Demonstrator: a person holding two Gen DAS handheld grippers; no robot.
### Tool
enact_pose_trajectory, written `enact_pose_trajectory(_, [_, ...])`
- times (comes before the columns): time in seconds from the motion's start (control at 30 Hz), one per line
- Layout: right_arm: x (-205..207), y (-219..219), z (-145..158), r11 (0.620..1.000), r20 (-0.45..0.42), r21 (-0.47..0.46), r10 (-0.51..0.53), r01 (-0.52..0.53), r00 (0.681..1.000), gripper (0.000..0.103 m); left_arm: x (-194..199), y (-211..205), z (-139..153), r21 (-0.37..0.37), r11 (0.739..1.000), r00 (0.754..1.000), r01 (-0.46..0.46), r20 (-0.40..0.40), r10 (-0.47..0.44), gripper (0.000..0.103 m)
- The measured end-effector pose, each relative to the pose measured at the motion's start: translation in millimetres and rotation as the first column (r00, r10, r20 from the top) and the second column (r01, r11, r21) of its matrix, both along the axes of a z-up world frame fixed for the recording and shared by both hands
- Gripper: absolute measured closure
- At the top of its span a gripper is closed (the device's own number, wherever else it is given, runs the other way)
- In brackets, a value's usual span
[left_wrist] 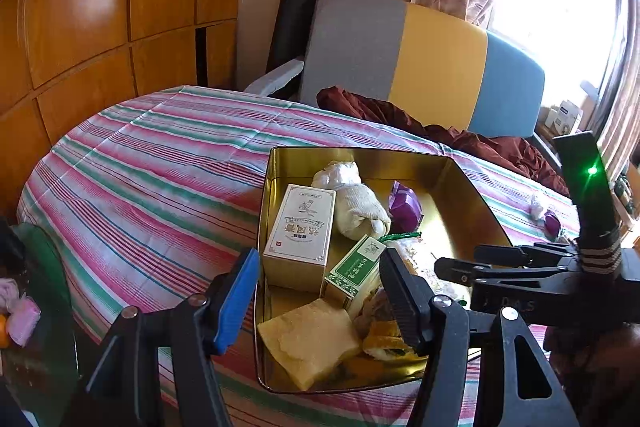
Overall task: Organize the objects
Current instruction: 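Move both grippers back over the remaining items on the cloth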
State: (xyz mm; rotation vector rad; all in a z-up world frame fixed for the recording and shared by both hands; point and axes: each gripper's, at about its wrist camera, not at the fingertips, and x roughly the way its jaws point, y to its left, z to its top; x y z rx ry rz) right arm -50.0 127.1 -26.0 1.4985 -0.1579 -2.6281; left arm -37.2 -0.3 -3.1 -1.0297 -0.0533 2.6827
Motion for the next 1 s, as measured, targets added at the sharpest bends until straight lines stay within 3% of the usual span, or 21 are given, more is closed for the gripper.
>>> enact_pose_trajectory(0.33, [34,60,37,0.993,-0.087,-0.013,-0.121,0.120,0.989,0.036,8,17,5,-0.018,0.999,0.999,0.044,-0.012,-0.044,0.039])
enact_pose_trajectory(0.57, [57,140,53,0.959,-0.126,0.018,-0.280,0.284,0.952,0.031,12,35,11,-0.034,0.995,0.996,0.090,-0.021,-0.090,0.037])
enact_pose_trajectory(0.63, [67,167,55,0.939,-0.132,0.026,-0.336,0.342,0.933,0.026,13,42,11,-0.038,0.994,0.994,0.106,-0.023,-0.107,0.036])
enact_pose_trajectory(0.83, [95,242,62,0.864,-0.157,0.060,-0.487,0.501,0.859,0.025,17,66,13,-0.065,0.984,0.986,0.165,-0.024,-0.167,0.036])
enact_pose_trajectory(1.0, [122,308,63,0.758,-0.201,0.057,-0.628,0.649,0.751,0.024,21,91,15,-0.086,0.971,0.974,0.222,-0.022,-0.224,0.036])
